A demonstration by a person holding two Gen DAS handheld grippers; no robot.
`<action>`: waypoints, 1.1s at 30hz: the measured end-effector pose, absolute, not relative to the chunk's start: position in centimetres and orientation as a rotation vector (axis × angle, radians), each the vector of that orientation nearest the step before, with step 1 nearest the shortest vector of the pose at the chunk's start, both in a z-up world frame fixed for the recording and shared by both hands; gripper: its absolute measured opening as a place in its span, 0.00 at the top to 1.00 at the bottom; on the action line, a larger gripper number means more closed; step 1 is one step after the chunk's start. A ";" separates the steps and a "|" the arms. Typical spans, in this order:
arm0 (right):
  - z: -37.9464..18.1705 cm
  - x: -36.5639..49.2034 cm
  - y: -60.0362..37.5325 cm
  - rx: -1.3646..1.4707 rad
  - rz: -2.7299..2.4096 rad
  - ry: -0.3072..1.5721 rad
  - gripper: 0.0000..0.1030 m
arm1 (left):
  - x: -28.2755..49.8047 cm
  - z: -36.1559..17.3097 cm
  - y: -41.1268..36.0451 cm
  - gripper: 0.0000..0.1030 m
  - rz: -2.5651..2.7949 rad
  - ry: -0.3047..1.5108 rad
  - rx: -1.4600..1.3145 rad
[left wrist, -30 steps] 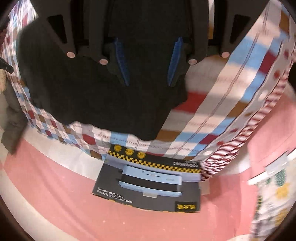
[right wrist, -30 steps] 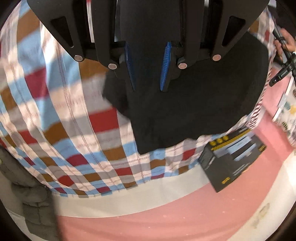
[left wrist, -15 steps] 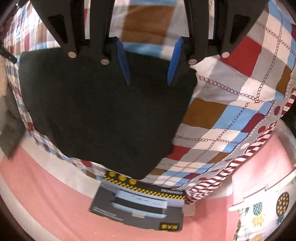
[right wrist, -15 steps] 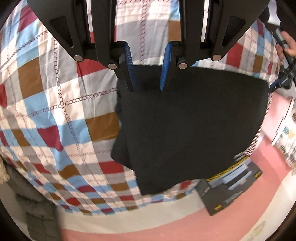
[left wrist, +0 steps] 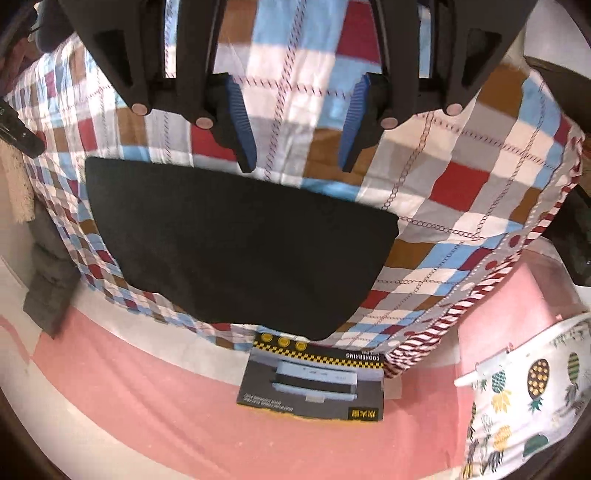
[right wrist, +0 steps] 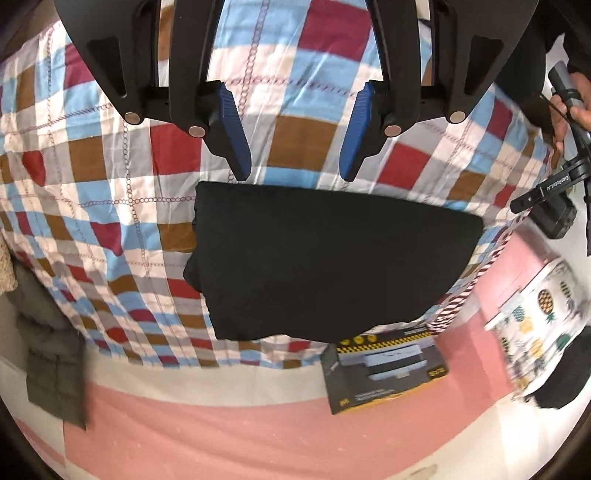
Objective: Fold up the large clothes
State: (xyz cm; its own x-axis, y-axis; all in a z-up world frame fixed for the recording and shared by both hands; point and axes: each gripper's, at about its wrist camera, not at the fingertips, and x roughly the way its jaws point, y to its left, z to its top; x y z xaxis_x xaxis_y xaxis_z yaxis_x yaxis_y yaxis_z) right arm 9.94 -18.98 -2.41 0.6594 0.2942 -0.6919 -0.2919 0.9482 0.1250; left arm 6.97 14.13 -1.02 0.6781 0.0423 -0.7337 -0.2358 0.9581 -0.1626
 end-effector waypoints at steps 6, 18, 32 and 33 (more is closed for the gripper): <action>-0.8 6.0 -18.3 -0.043 0.339 0.733 0.50 | 3.2 0.8 11.4 0.47 0.148 0.799 -0.218; -1.0 1.5 -17.9 -0.078 0.352 0.713 0.49 | 0.4 0.8 7.8 0.46 0.127 0.847 -0.182; -1.7 1.1 -17.4 -0.085 0.358 0.736 0.49 | -0.1 0.2 7.1 0.46 0.140 0.870 -0.165; -1.7 1.1 -17.3 -0.085 0.358 0.738 0.49 | -0.1 0.1 7.1 0.46 0.139 0.871 -0.166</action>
State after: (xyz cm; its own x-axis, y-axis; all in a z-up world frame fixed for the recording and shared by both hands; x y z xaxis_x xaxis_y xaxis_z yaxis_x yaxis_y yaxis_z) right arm 1.14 -17.34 -1.74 0.6823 0.2889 -0.6715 -0.3480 0.9362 0.0492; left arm -0.09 7.06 0.08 0.6362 0.0531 -0.7697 -0.1884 0.9781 -0.0883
